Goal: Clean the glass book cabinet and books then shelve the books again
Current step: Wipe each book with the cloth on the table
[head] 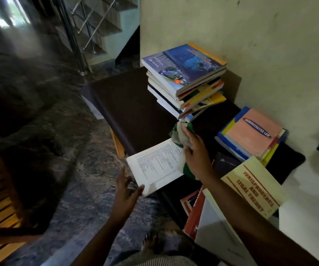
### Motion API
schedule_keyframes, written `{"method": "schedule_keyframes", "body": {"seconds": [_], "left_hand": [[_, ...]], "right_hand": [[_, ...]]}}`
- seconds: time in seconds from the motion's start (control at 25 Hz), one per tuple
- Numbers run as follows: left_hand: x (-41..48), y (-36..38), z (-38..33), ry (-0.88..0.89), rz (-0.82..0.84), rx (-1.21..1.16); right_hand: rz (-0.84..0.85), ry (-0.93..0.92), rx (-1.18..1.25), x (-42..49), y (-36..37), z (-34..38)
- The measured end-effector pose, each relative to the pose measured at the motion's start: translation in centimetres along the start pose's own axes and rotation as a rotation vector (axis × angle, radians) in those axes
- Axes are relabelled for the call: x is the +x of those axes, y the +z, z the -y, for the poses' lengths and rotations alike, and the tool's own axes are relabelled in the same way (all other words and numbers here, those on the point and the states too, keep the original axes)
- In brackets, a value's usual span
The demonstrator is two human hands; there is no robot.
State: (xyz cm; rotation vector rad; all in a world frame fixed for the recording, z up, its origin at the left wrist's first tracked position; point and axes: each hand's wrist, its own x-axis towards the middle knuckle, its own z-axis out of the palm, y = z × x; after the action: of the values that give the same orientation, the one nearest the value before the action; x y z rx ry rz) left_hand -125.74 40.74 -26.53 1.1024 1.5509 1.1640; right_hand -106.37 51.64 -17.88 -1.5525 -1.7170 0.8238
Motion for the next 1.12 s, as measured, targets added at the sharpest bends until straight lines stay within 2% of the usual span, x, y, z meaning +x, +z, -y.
{"method": "schedule_keyframes", "body": {"seconds": [0.04,0.08,0.12,0.16,0.24,0.36,0.52,0.64,0.72,0.8,0.84,0.96,1.04,1.12], "left_hand": [[0.3,0.3,-0.8,-0.243,0.019,-0.244],[0.7,0.4,-1.1,-0.387,0.053,-0.384],[1.0,0.3,-0.9,-0.446,0.091,-0.430],[1.2,0.2,-1.0,-0.473,0.108,-0.482],[1.3,-0.1,-1.1,-0.508,0.098,-0.565],[1.1,0.0,-1.1,-0.506,0.105,-0.581],[1.2,-0.1,-1.0,-0.519,0.121,-0.611],[1.3,-0.5,-0.7,-0.634,0.059,-0.822],[1.2,-0.6,-0.4,-0.652,-0.030,-1.018],[1.1,-0.7,0.2,-0.599,-0.062,-1.103],[1.2,-0.7,0.0,-0.610,-0.058,-1.119],[1.8,-0.7,-1.4,-0.655,-0.031,-0.978],[2.1,-0.2,-2.9,-0.567,-0.026,-0.740],[2.4,0.2,-4.8,-0.443,-0.047,-0.606]], "right_hand": [[0.012,0.056,-0.062,1.5,0.8,-0.6],[0.058,0.125,-0.152,2.5,1.7,-1.3],[0.135,0.182,-0.297,2.9,2.6,-2.1],[0.203,0.197,-0.474,2.8,3.5,-2.7],[0.236,0.110,-0.712,1.9,5.0,-3.4],[0.240,-0.036,-0.758,0.0,6.9,-2.9],[0.338,-0.194,-0.671,-3.0,9.7,-0.9],[0.305,-0.329,-0.564,-5.3,11.8,0.1],[0.435,-0.316,-0.395,-6.0,12.3,1.4],[0.598,-0.203,-0.146,-6.1,11.9,3.3],[0.599,-0.135,-0.018,-5.7,11.3,4.0],[0.411,0.010,0.218,-2.9,6.5,5.7],[0.361,0.028,0.264,-1.7,1.9,5.7],[0.315,-0.023,0.278,-1.5,-2.9,5.7]]}}
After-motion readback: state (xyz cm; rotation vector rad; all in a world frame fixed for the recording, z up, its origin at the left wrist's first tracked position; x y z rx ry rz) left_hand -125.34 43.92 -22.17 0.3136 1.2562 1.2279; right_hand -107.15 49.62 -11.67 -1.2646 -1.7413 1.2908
